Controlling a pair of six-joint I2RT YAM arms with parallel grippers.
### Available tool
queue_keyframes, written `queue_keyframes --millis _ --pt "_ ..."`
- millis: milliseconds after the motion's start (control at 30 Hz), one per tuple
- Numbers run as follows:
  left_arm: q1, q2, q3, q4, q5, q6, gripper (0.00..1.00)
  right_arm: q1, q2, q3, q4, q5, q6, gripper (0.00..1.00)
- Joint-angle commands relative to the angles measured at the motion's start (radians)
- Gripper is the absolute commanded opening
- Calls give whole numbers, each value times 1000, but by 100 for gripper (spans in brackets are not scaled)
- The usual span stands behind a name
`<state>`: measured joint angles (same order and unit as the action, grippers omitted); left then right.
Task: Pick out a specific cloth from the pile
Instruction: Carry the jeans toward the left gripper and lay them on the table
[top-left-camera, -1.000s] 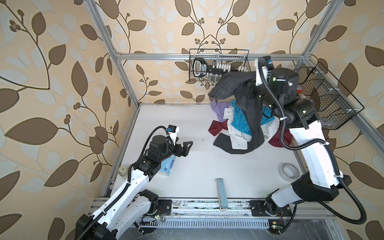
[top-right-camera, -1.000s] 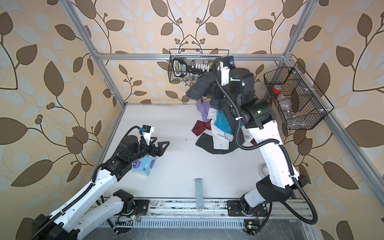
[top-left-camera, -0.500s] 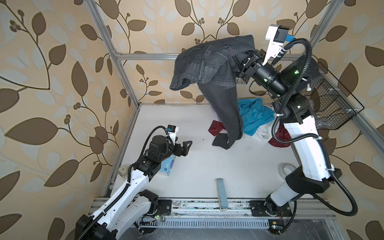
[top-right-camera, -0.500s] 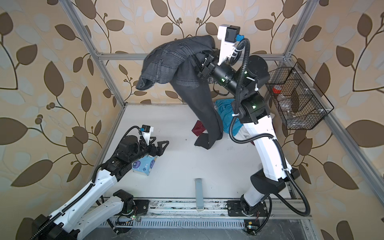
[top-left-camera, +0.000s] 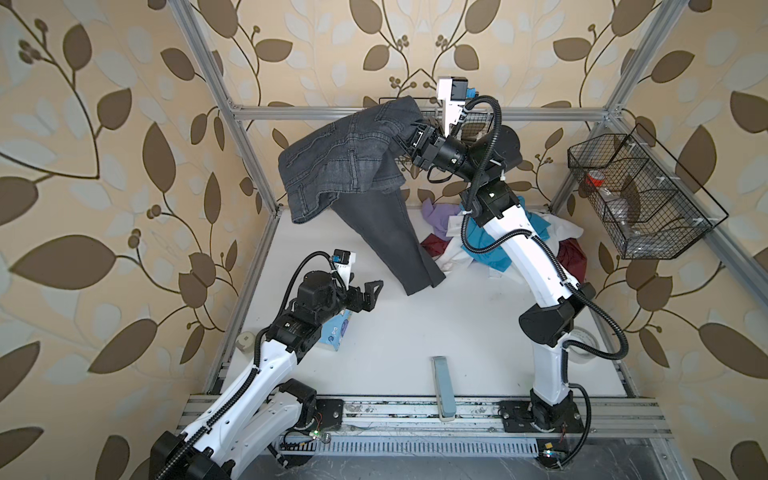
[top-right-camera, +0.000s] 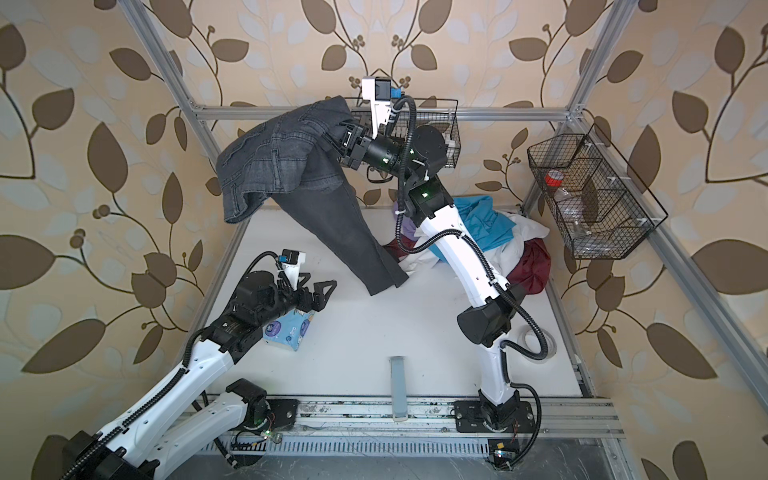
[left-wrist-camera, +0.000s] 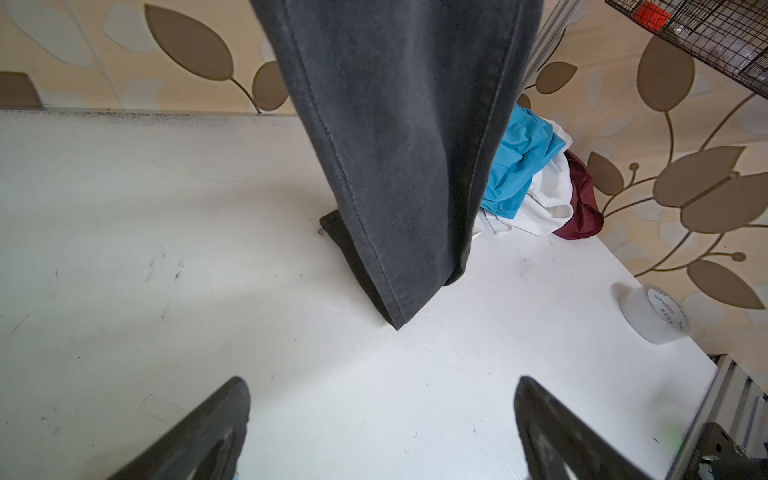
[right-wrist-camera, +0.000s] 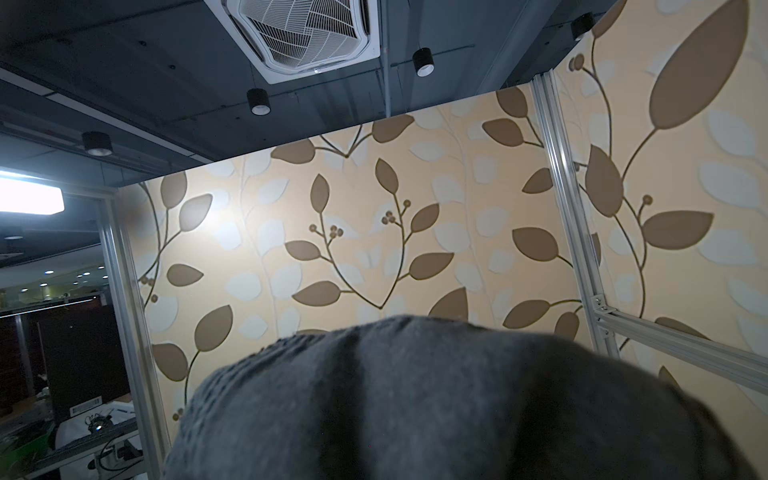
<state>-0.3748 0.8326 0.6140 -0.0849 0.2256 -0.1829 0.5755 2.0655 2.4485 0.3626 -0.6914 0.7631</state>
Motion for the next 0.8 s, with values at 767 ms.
queue_keyframes --millis 767 --pt "-25 -42 -7 22 -18 29 99 -90 -185 -727 -328 58 -416 0"
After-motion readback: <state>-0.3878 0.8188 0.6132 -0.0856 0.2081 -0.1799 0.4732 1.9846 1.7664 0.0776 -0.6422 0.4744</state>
